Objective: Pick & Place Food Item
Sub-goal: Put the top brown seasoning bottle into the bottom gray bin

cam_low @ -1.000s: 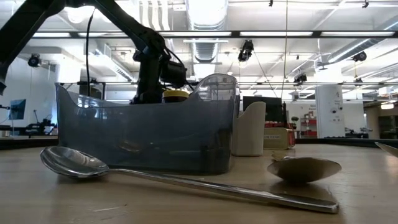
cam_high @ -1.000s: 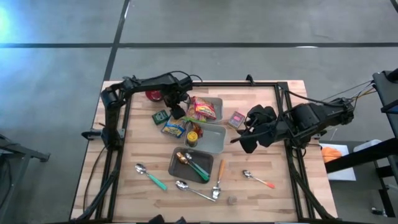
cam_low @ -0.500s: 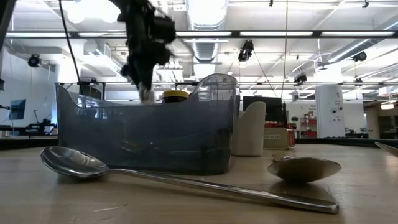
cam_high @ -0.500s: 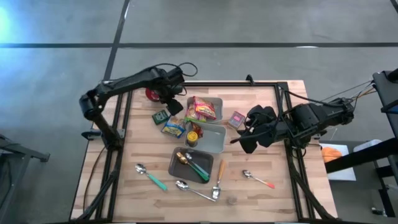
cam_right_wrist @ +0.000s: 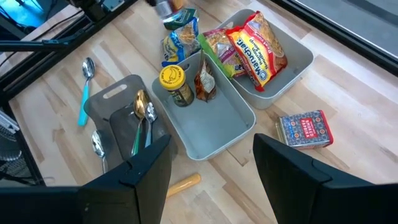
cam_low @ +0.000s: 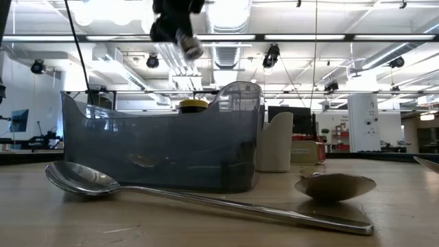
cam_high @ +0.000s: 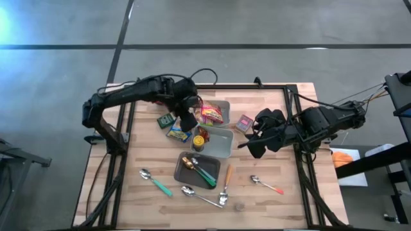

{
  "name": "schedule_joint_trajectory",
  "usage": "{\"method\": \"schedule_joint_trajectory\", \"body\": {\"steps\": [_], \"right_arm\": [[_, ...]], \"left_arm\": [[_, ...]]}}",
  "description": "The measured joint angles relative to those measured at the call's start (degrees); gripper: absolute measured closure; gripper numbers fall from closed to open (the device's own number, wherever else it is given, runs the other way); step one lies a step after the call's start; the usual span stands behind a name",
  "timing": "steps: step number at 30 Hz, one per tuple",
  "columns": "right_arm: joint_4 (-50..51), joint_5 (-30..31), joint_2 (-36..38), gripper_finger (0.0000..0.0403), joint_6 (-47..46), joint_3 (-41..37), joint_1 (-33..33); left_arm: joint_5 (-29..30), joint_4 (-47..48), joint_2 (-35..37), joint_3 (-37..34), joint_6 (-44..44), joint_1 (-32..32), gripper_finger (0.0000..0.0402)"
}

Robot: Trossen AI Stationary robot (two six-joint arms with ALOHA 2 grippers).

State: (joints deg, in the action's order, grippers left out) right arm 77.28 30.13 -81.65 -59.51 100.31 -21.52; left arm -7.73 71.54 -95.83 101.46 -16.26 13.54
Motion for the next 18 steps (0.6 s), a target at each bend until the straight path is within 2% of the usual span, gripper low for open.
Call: {"method": "schedule_joint_trajectory", "body": {"steps": [6, 18], "right_arm": [[0.1, 0.0, 0.0, 0.0181, 1.1, 0.0, 0.0], [0.8, -0.5, 0.0, 0.0181, 2.5, 0.0, -1.1]], "left_arm": [[-1.5, -1.3, -2.5, 3.1, -3.9, -2.6, 0.0235], [-2.4, 1.5, -12.0, 13.7, -2.4, -5.0, 0.0235]]}}
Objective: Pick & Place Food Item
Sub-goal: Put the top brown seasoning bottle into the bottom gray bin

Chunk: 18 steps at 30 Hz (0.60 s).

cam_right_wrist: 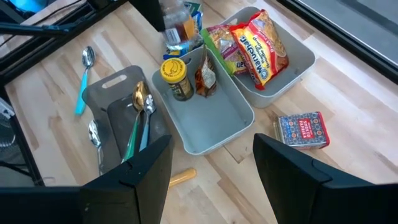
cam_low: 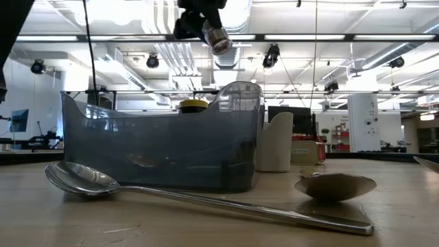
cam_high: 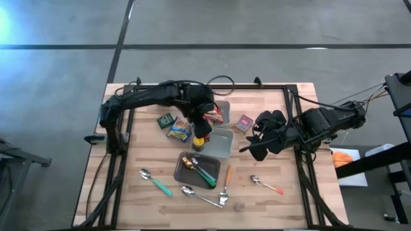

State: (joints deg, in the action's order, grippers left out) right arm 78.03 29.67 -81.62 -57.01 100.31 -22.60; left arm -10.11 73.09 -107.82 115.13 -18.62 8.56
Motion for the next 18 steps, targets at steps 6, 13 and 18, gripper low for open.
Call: {"method": "schedule_joint_trajectory", "body": {"steps": [6, 13, 18], "right_arm": [[0.9, -0.1, 0.1, 0.0181, 0.0, 0.0, -1.6], [1.6, -0.1, 0.2, 0.0181, 0.0, 0.0, -3.1], [1.8, -0.1, 0.2, 0.0181, 0.0, 0.0, -4.2]], "left_arm": [[0.1, -0.8, -5.3, 0.1, 2.3, -2.2, 0.0235], [3.7, -1.3, -11.1, 0.1, 7.9, -5.6, 0.0235], [6.9, -3.2, -13.4, -0.4, 14.5, -7.7, 0.0235]]}}
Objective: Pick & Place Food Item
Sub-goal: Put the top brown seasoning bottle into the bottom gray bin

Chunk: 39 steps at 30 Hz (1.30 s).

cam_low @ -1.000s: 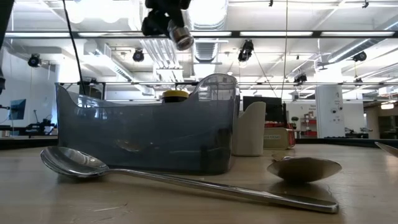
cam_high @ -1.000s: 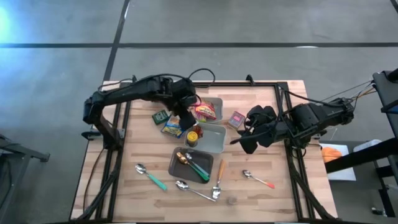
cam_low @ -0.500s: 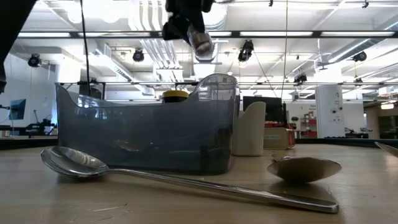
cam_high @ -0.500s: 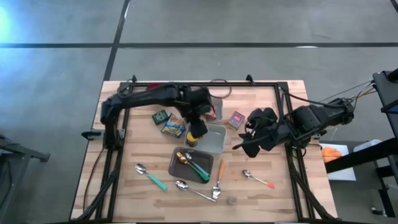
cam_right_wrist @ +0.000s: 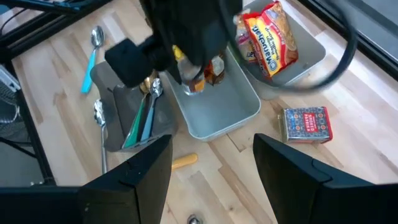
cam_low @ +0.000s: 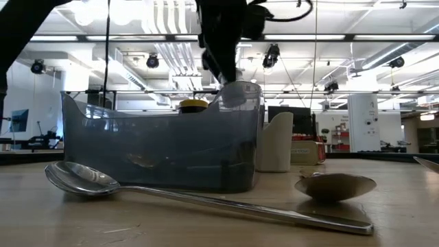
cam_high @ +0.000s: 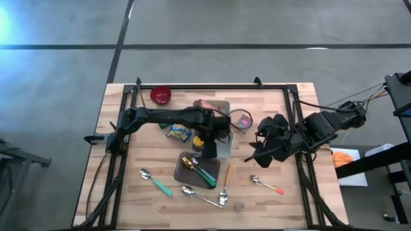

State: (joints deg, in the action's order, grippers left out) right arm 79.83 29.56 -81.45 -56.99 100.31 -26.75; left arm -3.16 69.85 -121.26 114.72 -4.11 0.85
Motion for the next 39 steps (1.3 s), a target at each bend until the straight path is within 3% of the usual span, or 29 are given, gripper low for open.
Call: {"method": "schedule_joint_trajectory", "body": {"steps": [12, 28, 39], "right_arm": [[0.8, 0.0, 0.0, 0.0181, -1.1, 0.0, -2.8], [0.8, 0.0, 0.0, 0.0181, -1.5, 0.0, -3.8], [0.8, 0.0, 0.0, 0.0181, -1.5, 0.0, -3.8]], "left_arm": [[0.6, -2.9, -1.5, -4.8, 14.8, -0.8, 0.0235], [2.5, -8.4, -1.5, -13.7, 15.9, 0.0, 0.0235], [2.5, -10.4, -1.5, -15.8, 16.2, 1.2, 0.0235]]}}
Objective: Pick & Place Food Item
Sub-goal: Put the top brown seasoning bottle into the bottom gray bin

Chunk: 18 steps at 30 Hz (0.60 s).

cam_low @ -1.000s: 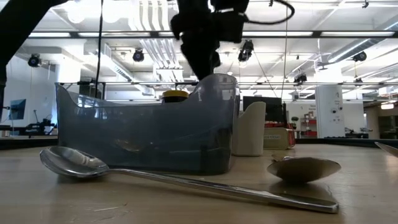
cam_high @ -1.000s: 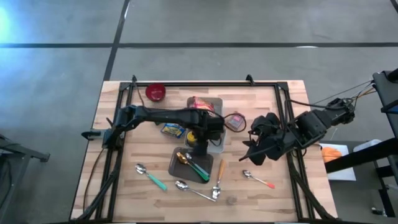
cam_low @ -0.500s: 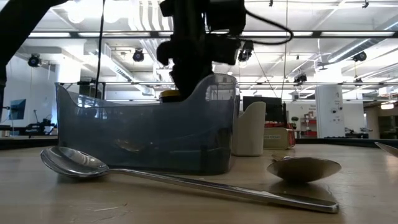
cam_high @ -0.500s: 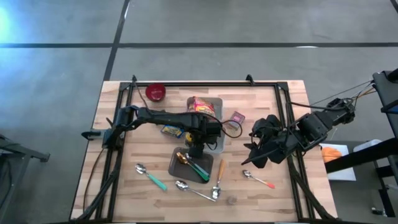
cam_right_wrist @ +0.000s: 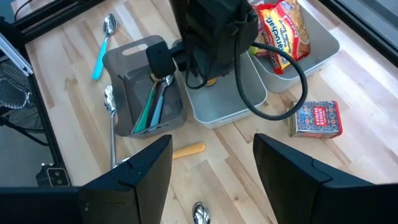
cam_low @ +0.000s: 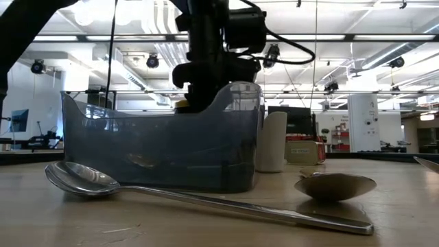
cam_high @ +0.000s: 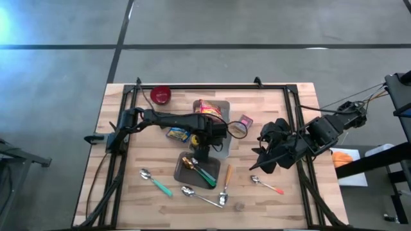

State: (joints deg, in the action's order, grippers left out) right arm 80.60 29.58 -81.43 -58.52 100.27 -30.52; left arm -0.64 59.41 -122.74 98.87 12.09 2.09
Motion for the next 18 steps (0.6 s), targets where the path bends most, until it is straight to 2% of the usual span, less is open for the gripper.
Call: {"method": "schedule_joint_trajectory", "body": {"steps": [4, 10, 18], "right_arm": [[0.0, 0.0, 0.0, 0.0181, 0.0, 0.0, 0.0], [0.0, 0.0, 0.0, 0.0181, 0.0, 0.0, 0.0], [0.0, 0.0, 0.0, 0.0181, 0.0, 0.0, 0.0]], "left_arm": [[-0.7, -0.5, 0.0, 0.0, 0.1, 0.0, 0.0233], [-1.9, -0.5, 0.0, 0.0, 0.1, 0.0, 0.0191], [-1.9, -0.5, 0.0, 0.0, -0.1, 0.0, 0.0208]]}}
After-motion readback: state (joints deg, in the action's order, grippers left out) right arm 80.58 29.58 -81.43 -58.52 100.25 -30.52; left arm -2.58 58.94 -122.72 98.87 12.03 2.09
